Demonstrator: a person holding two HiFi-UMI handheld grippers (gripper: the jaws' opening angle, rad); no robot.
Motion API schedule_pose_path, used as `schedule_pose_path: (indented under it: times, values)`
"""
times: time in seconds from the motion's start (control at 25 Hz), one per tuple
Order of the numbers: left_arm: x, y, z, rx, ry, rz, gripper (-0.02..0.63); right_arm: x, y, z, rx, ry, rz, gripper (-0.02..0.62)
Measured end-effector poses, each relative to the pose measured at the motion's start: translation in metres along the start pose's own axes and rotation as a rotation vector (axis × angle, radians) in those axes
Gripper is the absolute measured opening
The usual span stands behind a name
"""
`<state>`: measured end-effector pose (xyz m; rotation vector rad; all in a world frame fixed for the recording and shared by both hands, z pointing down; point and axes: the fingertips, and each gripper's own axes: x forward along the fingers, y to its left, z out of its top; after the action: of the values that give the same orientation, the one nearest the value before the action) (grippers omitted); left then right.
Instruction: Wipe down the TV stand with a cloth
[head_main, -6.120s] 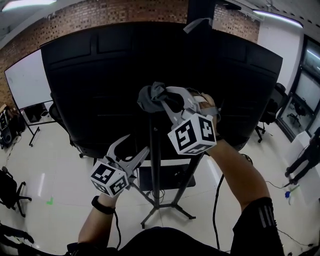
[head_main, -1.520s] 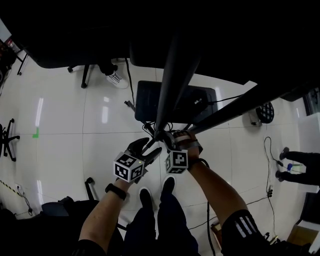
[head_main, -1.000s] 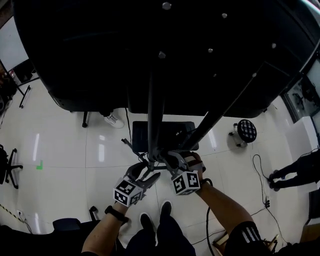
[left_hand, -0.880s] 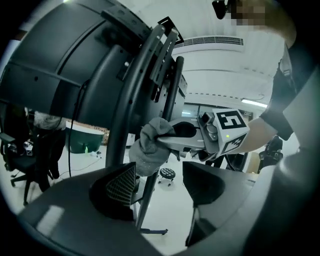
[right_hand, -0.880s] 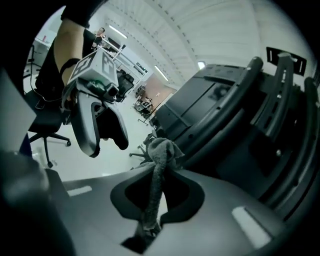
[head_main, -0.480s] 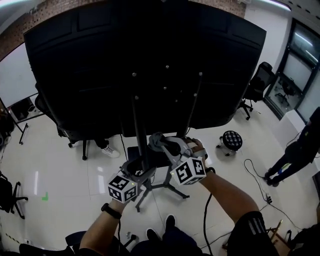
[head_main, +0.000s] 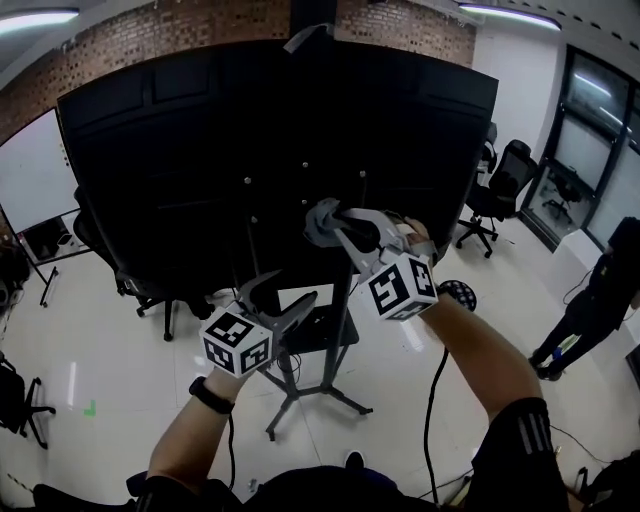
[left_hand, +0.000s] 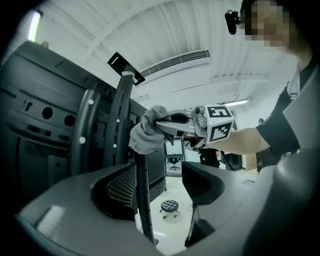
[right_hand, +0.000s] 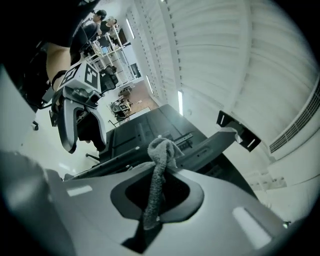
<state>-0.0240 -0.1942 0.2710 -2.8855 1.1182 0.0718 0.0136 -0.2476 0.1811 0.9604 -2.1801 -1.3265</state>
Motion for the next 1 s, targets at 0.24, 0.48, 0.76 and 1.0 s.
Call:
schedule_pose_path:
  times: [0.24, 0.48, 0.76, 1.0]
  values:
    - [0.043, -0.001, 0.058, 0.076, -0.066, 0.026, 0.305, 0.006, -0.081, 0.005, -0.056, -0.047, -0.042, 0.018]
    - [0.077, 0.017, 0.086, 0.090, -0.115, 0.089, 0.298, 0.029, -0.115, -0.010, -0.220, -0.046, -0.045, 0.018]
    - [0.105, 0.030, 0.087, 0.103, -0.098, 0.135, 0.298, 0.048, -0.105, -0.041, -0.373, -0.038, -0.009, 0.018]
    - [0.118, 0.037, 0.066, 0.086, -0.078, 0.156, 0.298, 0.044, -0.098, -0.054, -0.389, -0.088, -0.031, 0.018]
